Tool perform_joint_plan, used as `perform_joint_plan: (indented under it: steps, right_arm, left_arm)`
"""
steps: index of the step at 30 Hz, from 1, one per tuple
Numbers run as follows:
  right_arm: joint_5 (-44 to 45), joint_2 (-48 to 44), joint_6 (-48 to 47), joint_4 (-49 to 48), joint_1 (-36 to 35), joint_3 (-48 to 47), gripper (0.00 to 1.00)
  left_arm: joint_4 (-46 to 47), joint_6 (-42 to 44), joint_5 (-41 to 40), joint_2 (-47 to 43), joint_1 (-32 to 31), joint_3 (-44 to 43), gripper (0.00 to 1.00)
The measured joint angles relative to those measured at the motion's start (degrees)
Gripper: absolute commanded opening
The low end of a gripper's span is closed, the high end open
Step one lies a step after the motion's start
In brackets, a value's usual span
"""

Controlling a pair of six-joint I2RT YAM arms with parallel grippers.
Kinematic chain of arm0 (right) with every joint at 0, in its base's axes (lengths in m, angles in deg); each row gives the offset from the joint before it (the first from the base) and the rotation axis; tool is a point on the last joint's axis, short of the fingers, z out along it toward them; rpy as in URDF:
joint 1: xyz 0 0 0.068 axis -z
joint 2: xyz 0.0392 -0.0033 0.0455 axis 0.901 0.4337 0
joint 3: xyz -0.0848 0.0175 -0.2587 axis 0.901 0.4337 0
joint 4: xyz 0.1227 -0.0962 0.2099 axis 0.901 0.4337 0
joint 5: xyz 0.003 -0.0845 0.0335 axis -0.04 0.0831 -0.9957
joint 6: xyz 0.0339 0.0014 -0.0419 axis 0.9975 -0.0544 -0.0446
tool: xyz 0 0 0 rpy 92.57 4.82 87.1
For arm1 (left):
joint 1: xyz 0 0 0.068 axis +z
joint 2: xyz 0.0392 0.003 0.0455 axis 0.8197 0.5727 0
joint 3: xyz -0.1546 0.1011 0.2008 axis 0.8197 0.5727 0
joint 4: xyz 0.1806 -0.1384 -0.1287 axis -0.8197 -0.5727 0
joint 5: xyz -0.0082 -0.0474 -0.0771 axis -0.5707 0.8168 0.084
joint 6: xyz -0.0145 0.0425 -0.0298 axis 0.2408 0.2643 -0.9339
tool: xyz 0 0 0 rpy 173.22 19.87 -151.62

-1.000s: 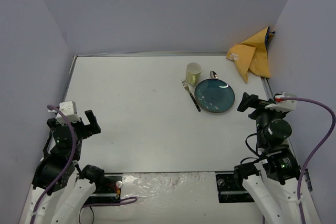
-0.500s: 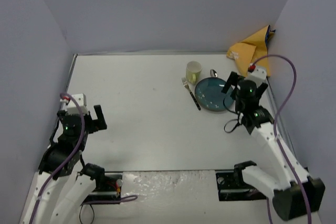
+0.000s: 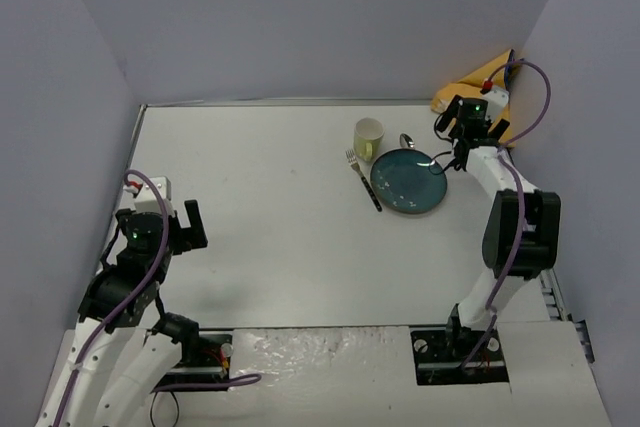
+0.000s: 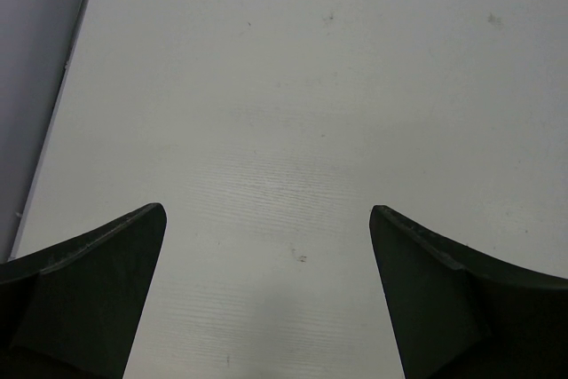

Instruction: Set the dinner table for one person

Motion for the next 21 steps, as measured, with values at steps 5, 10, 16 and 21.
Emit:
perform_joint_plan:
  steps: [5, 10, 16, 21]
  right_arm:
    - [-4.39, 12.02, -2.25, -2.79, 4.15, -6.72, 1.00]
    - [-8.11, 21.51, -4.32, -5.05, 6.76, -13.49, 1.00]
    - [-10.62, 29.46, -6.93, -6.37, 7.21, -19.51, 0.93]
    - [-11.80, 33.16, -8.87, -6.66, 7.13, -24.10, 0.61]
  left_arm:
    - [-0.16, -0.51, -1.07, 0.10, 0.00, 0.00, 0.97]
    - [-0.16, -0.53, -1.89, 0.02, 0.00, 0.00, 0.97]
    - [-0.25, -0.68, -3.09, 0.34, 0.00, 0.00, 0.97]
    - [-0.36, -0.79, -4.09, 0.57, 0.00, 0.00, 0.97]
